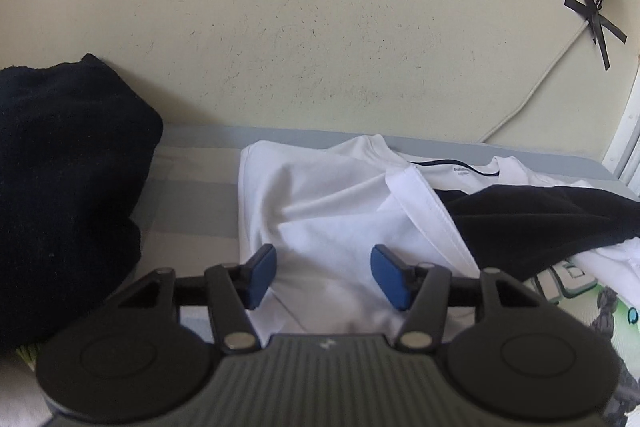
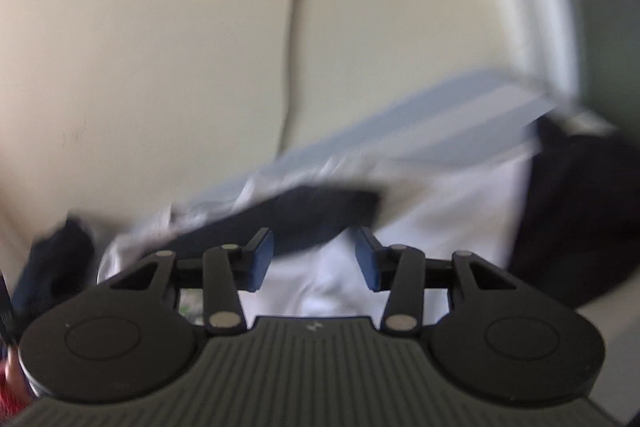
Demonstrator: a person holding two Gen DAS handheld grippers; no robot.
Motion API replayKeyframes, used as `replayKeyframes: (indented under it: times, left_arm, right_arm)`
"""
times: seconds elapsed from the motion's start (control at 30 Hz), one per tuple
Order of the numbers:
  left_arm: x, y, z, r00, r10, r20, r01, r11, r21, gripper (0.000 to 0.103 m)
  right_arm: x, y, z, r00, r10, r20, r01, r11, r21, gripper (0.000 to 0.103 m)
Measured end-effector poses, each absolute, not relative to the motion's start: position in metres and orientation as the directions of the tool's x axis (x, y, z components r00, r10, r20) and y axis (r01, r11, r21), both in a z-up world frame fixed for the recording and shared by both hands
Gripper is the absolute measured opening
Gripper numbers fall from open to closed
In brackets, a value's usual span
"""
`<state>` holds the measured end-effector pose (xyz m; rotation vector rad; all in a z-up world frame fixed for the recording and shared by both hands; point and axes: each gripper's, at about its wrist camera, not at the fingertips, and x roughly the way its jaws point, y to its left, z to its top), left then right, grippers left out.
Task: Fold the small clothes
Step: 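Grasp the black garment edge with the right gripper and drag it across the shirt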
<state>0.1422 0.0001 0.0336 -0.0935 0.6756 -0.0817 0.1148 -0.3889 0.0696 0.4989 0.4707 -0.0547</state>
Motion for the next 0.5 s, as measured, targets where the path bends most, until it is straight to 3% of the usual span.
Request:
replayKeyframes:
  times: [0.1, 0.2, 0.37, 0.5]
  left_arm:
    - [0.138, -0.003, 0.033, 0.778, -0.101, -0.620, 0.047, 0.994, -0.102, 0.056]
    - [0.138, -0.004, 0.032, 0.778, -0.099, -0.620, 0.048, 0.994, -0.099, 0.057]
    - [0.140, -0.004, 0.032, 0.778, -0.100, -0.620, 0.047, 0.994, -0.101, 0.058]
    - [0.139, -0.004, 0.032, 0.779, -0.098, -0.620, 0.047, 0.994, -0.098, 0.058]
  right_arm:
    - [0.066, -0.438, 0.087, 0.897, -0.168, -0.408, 0.357, 0.820, 0.448, 0.049]
    - [0.043, -0.476, 0.089, 0.840, -0.326, -0.435, 0.510, 0.749, 0.423, 0.051]
    - [0.064, -0.503, 0.072, 0.789, -0.363, -0.496, 0.560, 0.756, 0.338, 0.062]
    - [0.091, -0.521, 0.038, 0.743, -0.330, -0.582, 0.588, 0.738, 0.331, 0.059]
